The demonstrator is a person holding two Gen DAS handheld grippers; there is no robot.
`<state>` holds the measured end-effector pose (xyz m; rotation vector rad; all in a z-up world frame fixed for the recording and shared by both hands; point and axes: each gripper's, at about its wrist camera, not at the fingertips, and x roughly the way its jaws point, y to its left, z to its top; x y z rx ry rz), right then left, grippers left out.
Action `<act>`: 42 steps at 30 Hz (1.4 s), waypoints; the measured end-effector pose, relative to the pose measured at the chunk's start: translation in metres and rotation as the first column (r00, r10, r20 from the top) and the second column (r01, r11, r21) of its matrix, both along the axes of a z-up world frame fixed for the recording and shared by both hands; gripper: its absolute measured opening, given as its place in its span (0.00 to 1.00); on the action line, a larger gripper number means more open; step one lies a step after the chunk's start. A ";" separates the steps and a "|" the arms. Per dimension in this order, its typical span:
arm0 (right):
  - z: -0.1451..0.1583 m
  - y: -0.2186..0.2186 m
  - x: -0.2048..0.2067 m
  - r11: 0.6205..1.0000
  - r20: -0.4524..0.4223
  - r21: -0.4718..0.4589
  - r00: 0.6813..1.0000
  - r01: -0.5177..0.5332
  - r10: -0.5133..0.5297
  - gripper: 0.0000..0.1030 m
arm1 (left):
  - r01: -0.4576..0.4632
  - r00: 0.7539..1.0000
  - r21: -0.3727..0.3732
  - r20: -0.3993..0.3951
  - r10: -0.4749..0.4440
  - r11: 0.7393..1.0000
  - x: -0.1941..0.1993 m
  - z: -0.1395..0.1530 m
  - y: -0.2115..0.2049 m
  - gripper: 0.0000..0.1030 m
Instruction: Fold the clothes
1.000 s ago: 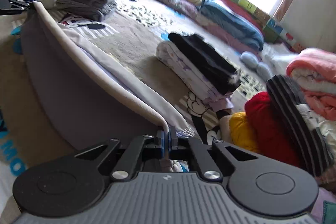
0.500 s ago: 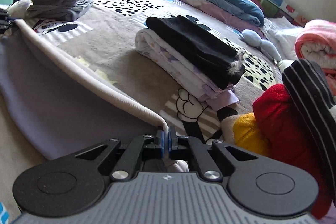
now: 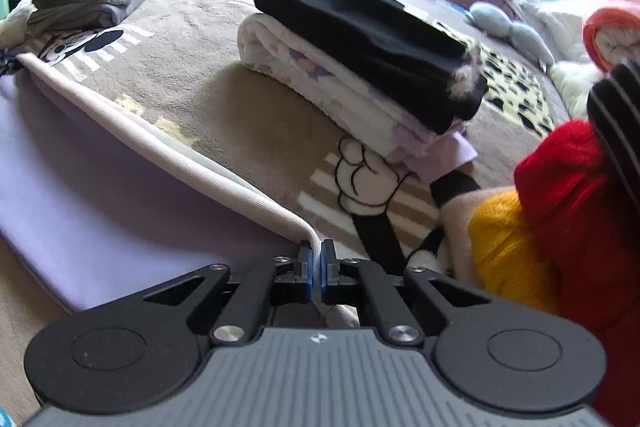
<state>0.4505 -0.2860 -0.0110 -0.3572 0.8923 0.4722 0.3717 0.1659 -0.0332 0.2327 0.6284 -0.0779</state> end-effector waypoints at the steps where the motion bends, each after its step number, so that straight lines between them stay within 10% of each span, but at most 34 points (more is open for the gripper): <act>1: -0.001 -0.001 0.002 1.000 -0.012 0.007 1.000 0.013 -0.013 0.05 | -0.002 1.000 0.002 -0.001 0.002 1.000 0.000 -0.001 -0.001 0.05; 9: -0.011 -0.012 0.014 0.977 0.007 0.027 0.977 0.212 -0.212 0.41 | -0.056 0.998 -0.120 -0.020 0.054 0.991 0.007 -0.002 0.010 0.19; 15: 0.006 -0.038 -0.014 0.936 0.075 0.149 0.940 0.319 -0.333 0.42 | -0.076 0.997 -0.157 0.007 0.078 0.985 -0.001 0.009 0.014 0.62; 23: -0.007 -0.029 -0.072 0.954 0.231 0.196 0.935 0.225 -0.268 0.28 | -0.010 0.997 -0.178 0.069 0.023 0.984 -0.025 0.031 0.011 0.56; 27: -0.038 -0.025 -0.048 0.949 0.161 0.160 0.941 0.272 -0.297 0.29 | 0.088 0.996 -0.137 0.033 -0.084 0.987 -0.024 0.022 -0.008 0.53; 31: -0.048 -0.035 -0.037 0.926 0.107 0.200 0.933 0.319 -0.345 0.39 | 0.026 0.999 -0.019 -0.037 -0.026 0.999 -0.011 -0.007 -0.017 0.49; 42: -0.007 -0.012 -0.094 0.937 0.256 0.265 0.920 0.229 -0.297 0.39 | -0.119 0.986 -0.163 0.096 0.136 0.980 -0.063 0.039 0.018 0.46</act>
